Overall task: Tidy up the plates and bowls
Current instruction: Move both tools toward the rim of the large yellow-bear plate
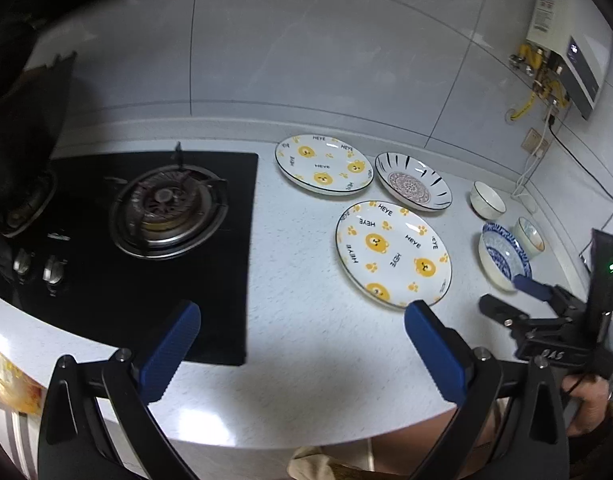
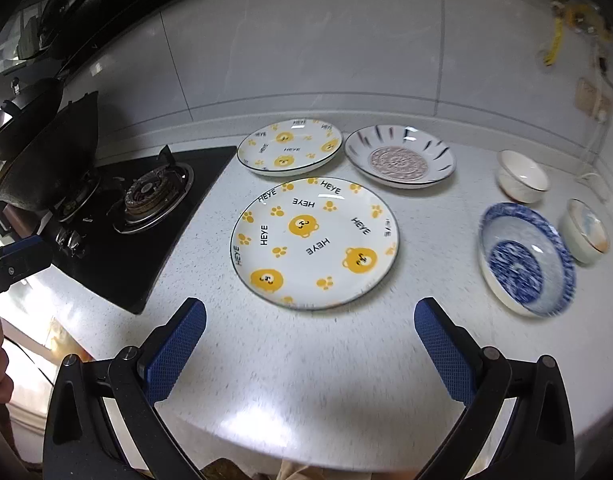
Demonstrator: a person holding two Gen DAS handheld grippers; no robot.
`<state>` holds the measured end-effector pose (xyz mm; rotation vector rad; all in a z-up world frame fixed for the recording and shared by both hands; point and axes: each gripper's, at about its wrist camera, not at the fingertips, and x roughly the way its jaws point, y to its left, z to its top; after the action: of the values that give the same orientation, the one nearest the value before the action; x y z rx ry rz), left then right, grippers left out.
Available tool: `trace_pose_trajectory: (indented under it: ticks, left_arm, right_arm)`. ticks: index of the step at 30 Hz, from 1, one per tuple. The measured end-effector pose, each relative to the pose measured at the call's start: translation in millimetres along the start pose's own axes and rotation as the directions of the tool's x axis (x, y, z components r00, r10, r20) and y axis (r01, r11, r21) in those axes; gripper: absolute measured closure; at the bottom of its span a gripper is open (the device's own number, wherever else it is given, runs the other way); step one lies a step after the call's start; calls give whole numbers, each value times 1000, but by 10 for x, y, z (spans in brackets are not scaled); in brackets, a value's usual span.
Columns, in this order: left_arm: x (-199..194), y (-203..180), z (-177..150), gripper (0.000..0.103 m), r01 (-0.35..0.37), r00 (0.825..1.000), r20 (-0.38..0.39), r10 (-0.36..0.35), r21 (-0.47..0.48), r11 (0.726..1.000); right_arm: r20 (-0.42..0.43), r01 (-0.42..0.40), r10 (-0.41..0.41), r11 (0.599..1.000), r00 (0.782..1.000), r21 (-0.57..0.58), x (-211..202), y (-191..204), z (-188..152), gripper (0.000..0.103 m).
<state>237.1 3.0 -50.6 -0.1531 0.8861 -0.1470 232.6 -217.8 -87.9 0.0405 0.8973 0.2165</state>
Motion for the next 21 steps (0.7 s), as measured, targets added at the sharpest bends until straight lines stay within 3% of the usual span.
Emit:
trace_pose_trajectory:
  ticks: [4,11,18,21]
  left_arm:
    - [405,-61,168,0,8,998,-54,-10,-39,999]
    - [1090,-194,319,1,36,988,-150,-40,-29,999]
    - [1816,-254,407,1,90,959,-267,-97,-38,995]
    - [2098,-249,444,2,133,936,-320,-148,-69,989]
  right_arm:
    - [-56,-35,35,999,998,0,346,-194,145,1]
    - [-159,-38,43,999,986,31,885,-476,287,1]
    - [-241,-36,59,995,969,96,1258,-652,319,1]
    - [-251,-38,69,992,965,124,1334,-717,358,1]
